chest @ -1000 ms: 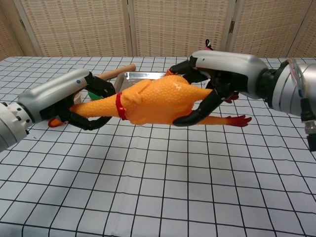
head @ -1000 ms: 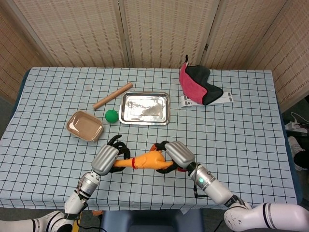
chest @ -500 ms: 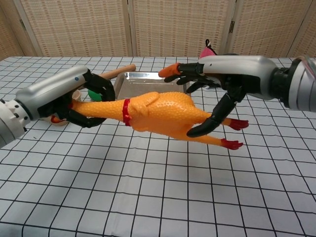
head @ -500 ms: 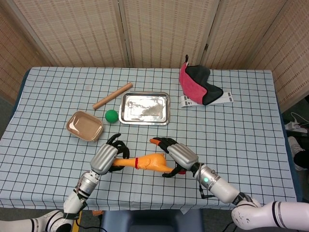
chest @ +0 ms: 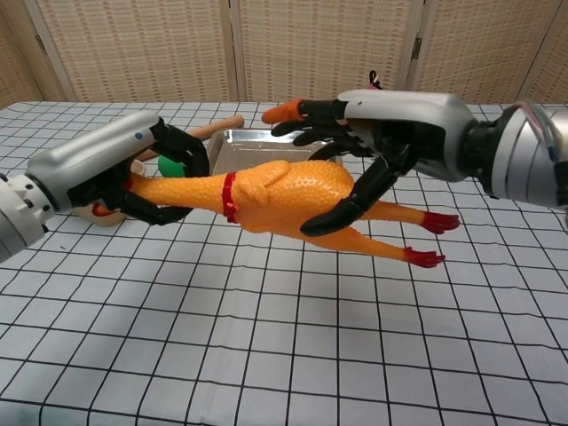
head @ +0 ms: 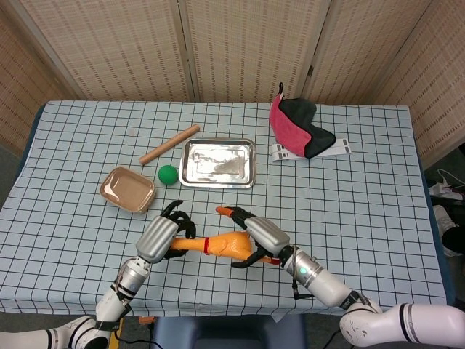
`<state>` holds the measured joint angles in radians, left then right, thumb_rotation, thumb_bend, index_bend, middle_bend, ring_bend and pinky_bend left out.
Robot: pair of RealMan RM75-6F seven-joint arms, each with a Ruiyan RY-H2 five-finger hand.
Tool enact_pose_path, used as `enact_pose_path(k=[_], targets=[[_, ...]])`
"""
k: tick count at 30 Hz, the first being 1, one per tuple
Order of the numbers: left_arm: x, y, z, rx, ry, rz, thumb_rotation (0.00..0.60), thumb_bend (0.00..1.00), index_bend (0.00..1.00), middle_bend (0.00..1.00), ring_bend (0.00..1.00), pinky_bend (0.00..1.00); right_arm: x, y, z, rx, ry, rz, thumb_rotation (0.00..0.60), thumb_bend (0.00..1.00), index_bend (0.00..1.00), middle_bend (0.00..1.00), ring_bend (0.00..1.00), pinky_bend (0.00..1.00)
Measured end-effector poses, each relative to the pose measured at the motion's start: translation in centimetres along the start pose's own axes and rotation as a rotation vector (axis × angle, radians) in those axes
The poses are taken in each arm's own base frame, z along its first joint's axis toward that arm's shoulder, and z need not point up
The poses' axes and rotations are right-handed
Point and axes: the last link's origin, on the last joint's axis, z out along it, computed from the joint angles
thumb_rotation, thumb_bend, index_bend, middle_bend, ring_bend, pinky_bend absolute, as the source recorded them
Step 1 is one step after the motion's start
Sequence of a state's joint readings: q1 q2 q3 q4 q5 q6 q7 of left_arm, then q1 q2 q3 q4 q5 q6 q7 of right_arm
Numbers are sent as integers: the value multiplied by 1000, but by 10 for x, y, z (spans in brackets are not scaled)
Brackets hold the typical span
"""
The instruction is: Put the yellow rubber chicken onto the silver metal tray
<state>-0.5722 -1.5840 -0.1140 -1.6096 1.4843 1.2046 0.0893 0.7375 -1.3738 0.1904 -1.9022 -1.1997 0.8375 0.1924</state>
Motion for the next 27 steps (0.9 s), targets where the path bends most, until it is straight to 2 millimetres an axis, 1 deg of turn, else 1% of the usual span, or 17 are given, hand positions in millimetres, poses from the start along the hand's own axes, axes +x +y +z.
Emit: enact_pose_path(k=[1, 2, 3, 4, 5, 7, 10, 12, 14, 19, 20, 21, 23, 24, 25, 26, 27], targets=[[0, -1, 0, 2, 0, -1, 600, 723, 837, 583, 329, 95, 0, 0, 0, 1, 8, 5, 600, 131, 679, 531, 593, 859], [0, -1, 0, 4, 1, -2, 600, 723, 837, 583, 329, 95, -1, 1, 1, 3, 17, 7, 600, 154, 743, 577, 645, 925], [1, -2, 0, 5, 1, -3, 600, 723, 837, 583, 329, 95, -1, 1, 1, 3, 24, 6, 600, 173, 783, 606, 677, 957], [1, -2, 0, 6, 1, -4, 600, 722, 837, 583, 329, 95, -1, 1, 1, 4, 31, 7, 600, 214, 865, 664, 742, 994], [1, -3, 0, 7, 0, -4, 600, 722, 837, 583, 329, 95, 0, 1, 1, 4, 42, 13, 600, 240, 906, 696, 776, 1000], [2, -3, 0, 7, 0, -3, 600, 722, 837, 583, 329, 95, -1, 1, 1, 4, 54, 26, 600, 325, 981, 769, 874, 1000], [3, -4, 1, 8, 1, -4, 600, 722, 837, 584, 328, 96, 0, 1, 1, 6, 55, 22, 600, 392, 984, 792, 972, 1000], [3, -5, 1, 12, 1, -6, 600, 722, 837, 583, 328, 95, 2, 0, 0, 16, 66, 9, 600, 414, 984, 793, 996, 1000], [3, -6, 1, 17, -2, -8, 600, 722, 837, 584, 328, 95, 3, 0, -1, 25, 72, -7, 600, 431, 984, 793, 1000, 1000], [2, -7, 2, 23, -8, -7, 600, 723, 837, 584, 328, 95, 2, 3, -3, 18, 55, -28, 600, 437, 981, 795, 991, 1000], [2, -7, 2, 23, -8, -6, 600, 723, 837, 584, 329, 95, 2, 3, -3, 18, 59, -24, 600, 437, 967, 795, 969, 1000], [2, -7, 3, 24, -9, -6, 600, 723, 837, 584, 329, 95, 2, 2, -3, 18, 62, -21, 600, 429, 882, 769, 876, 997], [2, -7, 3, 26, -10, -5, 600, 723, 837, 583, 329, 95, 2, 3, -4, 13, 52, -16, 600, 364, 573, 589, 603, 867], [2, -7, 3, 27, -10, -5, 600, 723, 837, 583, 329, 95, 2, 4, -5, 9, 39, -17, 600, 306, 324, 409, 402, 708], [2, -8, 3, 29, -9, -6, 600, 723, 837, 583, 330, 96, 1, 4, -5, 3, 23, -21, 600, 247, 114, 198, 193, 481], [2, -8, 3, 30, -7, -7, 600, 723, 837, 583, 331, 96, 1, 6, -6, -5, -3, -29, 600, 220, 43, 111, 107, 369], [2, -9, 4, 33, -5, -7, 600, 723, 837, 583, 332, 97, 1, 7, -7, -13, -24, -38, 600, 180, 0, 22, 23, 209]])
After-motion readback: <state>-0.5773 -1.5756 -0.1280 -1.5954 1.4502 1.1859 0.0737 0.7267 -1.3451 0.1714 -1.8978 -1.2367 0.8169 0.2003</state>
